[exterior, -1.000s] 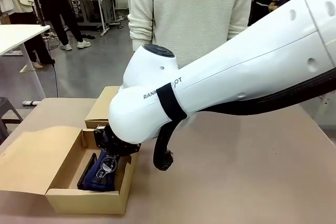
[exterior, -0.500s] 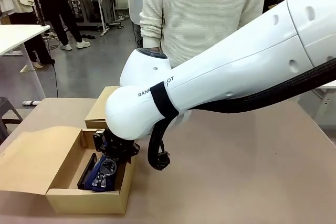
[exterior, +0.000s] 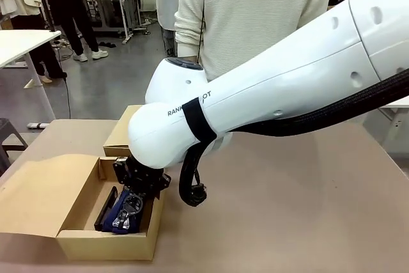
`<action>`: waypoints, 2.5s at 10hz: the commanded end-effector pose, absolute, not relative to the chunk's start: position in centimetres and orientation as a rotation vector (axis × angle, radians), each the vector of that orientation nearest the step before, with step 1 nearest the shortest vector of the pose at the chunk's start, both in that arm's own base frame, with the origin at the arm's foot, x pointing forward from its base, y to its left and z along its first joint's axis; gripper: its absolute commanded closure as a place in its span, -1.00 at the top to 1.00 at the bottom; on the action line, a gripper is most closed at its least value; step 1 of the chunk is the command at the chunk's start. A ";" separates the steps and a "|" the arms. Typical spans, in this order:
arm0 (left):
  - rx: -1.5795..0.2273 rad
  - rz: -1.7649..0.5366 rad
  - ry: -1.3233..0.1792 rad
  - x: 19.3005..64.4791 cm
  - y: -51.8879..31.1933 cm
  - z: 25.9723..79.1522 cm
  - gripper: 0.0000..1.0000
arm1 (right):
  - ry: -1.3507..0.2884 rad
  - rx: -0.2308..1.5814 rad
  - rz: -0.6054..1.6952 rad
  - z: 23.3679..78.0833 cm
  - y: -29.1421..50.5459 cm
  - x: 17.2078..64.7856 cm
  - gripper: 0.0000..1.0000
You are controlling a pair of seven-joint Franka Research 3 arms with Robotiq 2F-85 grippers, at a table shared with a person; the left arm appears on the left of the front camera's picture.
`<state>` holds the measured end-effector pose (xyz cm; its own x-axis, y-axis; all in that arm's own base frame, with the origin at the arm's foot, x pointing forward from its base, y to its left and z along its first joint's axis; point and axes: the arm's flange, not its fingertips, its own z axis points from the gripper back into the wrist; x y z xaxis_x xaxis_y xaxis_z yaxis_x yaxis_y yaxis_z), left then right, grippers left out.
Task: Place items inside the box.
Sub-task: Pick up a Pencil pouch or Stapler and place it inside the Mailer Box closest to the robot.
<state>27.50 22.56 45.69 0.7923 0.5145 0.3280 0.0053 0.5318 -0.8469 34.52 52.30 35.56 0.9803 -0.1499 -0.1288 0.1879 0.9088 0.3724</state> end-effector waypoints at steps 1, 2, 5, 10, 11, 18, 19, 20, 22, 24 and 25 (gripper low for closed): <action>-0.989 0.312 -0.625 27.5 22.5 45.7 1.00 | 0.097 0.375 -0.181 35.7 52.4 34.5 0.58; -0.989 0.312 -0.625 27.5 22.5 45.7 1.00 | 0.070 0.348 -0.190 35.6 52.3 34.5 1.00; -0.989 0.312 -0.625 27.5 22.5 45.7 1.00 | 0.060 0.325 -0.175 35.3 52.6 34.4 0.98; -0.989 0.312 -0.625 27.5 22.5 45.7 1.00 | 0.068 0.405 -0.133 36.6 51.9 33.8 1.00; -0.989 0.312 -0.625 27.5 22.5 45.7 1.00 | 0.069 0.426 -0.121 37.2 51.6 33.6 1.00; -0.989 0.312 -0.625 27.5 22.5 45.7 1.00 | 0.099 0.621 0.039 47.0 32.4 28.8 1.00; -0.989 0.312 -0.625 27.5 22.5 45.7 1.00 | 0.094 0.689 0.038 46.4 31.1 28.7 1.00; -0.989 0.312 -0.625 27.5 22.5 45.7 1.00 | 0.119 0.674 -0.054 45.2 32.0 29.0 1.00; -0.989 0.312 -0.625 27.5 22.5 45.7 1.00 | 0.059 0.625 0.027 47.9 34.3 29.0 1.00; -0.989 0.312 -0.625 27.5 22.5 45.7 1.00 | 0.059 0.625 0.027 47.9 34.3 29.0 1.00; -0.989 0.312 -0.625 27.5 22.5 45.7 1.00 | 0.069 0.645 0.027 47.4 33.4 28.3 1.00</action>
